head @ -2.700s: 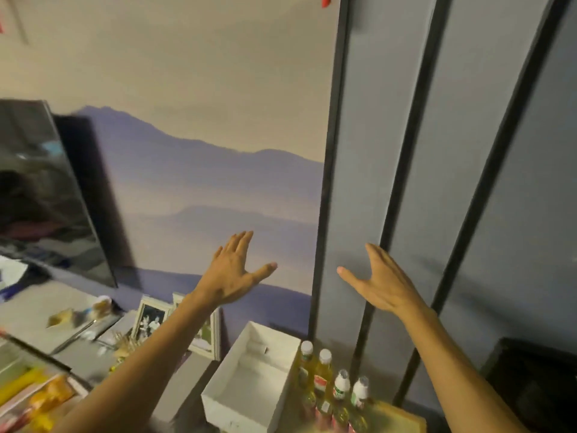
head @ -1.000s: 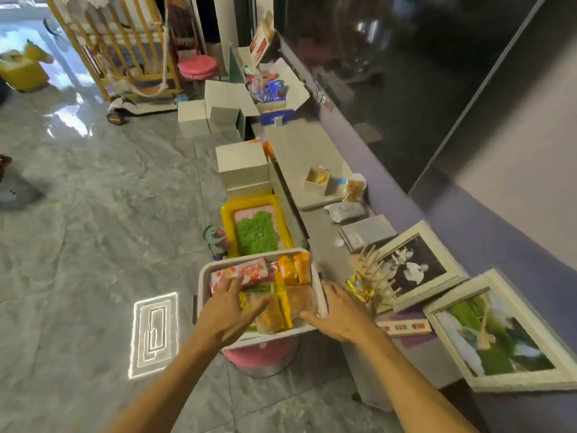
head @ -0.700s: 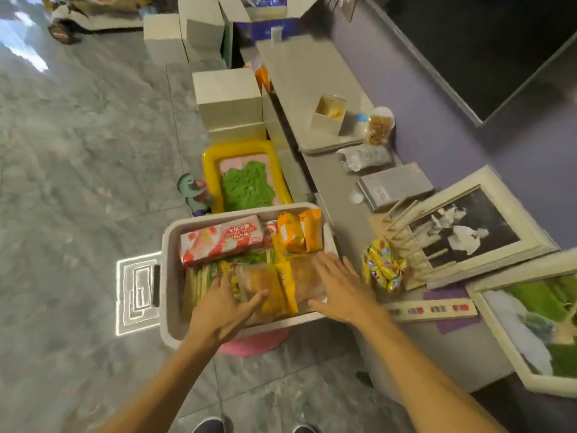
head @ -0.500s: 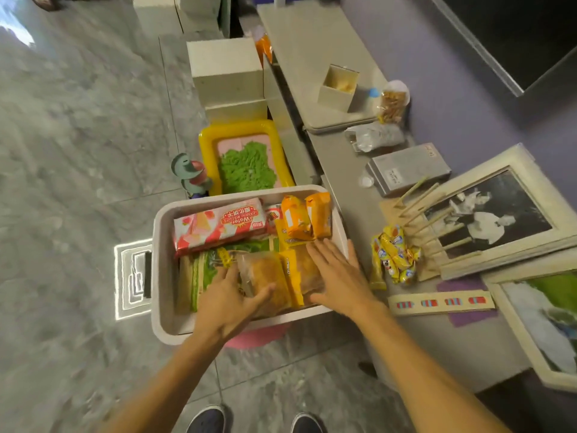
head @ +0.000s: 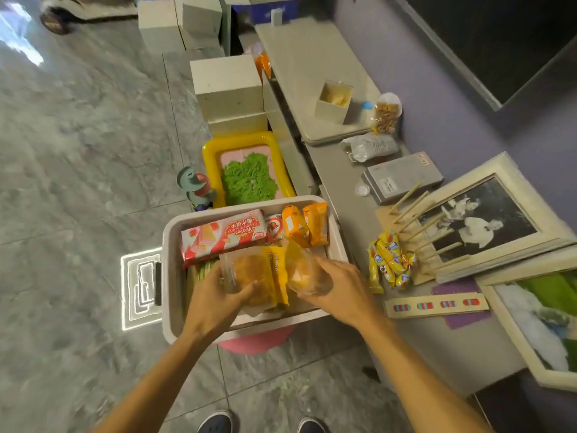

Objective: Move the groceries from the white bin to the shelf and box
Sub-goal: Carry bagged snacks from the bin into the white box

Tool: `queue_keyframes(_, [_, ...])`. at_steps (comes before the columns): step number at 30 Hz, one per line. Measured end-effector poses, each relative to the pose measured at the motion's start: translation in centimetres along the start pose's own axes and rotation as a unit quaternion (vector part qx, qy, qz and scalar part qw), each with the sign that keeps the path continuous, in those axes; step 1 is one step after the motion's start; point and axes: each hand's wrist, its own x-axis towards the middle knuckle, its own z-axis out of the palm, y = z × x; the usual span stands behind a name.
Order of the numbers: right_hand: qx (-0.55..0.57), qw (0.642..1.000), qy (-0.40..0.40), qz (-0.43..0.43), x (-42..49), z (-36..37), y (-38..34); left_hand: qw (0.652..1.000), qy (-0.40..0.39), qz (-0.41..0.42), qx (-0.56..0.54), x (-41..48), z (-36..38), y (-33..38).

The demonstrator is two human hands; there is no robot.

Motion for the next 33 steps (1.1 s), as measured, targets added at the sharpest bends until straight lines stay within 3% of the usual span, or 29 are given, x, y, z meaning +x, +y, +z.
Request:
queue_keyframes(7, [0.089,0.991,0.094,0.034,-4.7,-9.6,-8.9,0.998,0.006,0.055,-0.002,-5.0,-8.4,9.5])
queue_keyframes(15, [0.095,0.97,0.223,0.031,-12.1,-28.6,-23.5,0.986,-0.003,0.163,-0.036,-13.4,-18.4,28.2])
queue_keyframes(19, [0.063,0.95,0.301,0.048,-17.2,-35.6,-28.6,0.967,-0.043,0.243,-0.062,-17.0,-20.4,36.5])
queue_keyframes(25, [0.001,0.897,0.432,0.095,-26.6,-43.2,-30.4,0.927,-0.131,0.344,-0.072,-20.9,-17.7,46.8])
queue_keyframes(33, [-0.04,0.789,0.572,0.219,-45.1,-45.5,-28.4,0.844,-0.314,0.431,-0.054,-30.7,-6.0,54.2])
